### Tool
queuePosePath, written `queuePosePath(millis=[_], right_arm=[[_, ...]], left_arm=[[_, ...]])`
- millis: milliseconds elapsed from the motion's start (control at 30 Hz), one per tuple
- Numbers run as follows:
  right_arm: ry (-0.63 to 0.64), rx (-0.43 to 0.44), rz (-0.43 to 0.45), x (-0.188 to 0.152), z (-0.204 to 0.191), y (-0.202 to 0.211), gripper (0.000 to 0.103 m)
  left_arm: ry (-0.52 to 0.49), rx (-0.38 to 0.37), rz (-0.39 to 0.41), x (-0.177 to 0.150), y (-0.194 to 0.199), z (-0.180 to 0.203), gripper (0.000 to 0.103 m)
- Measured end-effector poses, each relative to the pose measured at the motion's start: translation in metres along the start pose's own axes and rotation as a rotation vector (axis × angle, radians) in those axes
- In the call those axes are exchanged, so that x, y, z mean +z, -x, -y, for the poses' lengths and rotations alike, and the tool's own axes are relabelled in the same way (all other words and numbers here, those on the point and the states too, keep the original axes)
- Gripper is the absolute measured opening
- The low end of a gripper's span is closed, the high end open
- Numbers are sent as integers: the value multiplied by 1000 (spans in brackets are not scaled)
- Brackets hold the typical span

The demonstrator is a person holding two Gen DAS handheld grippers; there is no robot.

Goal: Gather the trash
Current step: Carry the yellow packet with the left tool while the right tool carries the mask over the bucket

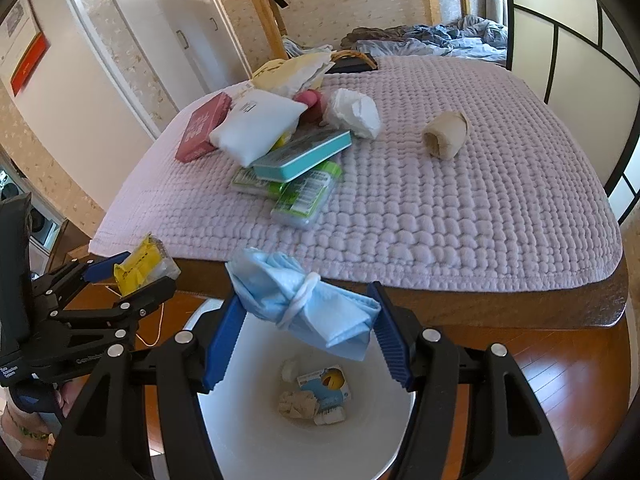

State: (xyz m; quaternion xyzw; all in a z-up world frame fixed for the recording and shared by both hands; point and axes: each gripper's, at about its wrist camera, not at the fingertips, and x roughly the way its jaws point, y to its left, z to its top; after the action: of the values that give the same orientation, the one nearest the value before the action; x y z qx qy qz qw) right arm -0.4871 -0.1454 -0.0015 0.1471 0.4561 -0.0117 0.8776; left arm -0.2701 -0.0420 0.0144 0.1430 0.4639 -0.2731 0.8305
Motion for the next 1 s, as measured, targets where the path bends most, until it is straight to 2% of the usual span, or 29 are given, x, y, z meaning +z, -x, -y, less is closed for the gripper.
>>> queuePosePath(millis=[700,1000], right_arm=[[22,11,-28,-41,-31,19,61],[23,1,-56,-59,-31,19,61]], left_arm=[[-34,-27,-27,-22,5,13,81],[-44,-29,-53,-32,2,17,81]])
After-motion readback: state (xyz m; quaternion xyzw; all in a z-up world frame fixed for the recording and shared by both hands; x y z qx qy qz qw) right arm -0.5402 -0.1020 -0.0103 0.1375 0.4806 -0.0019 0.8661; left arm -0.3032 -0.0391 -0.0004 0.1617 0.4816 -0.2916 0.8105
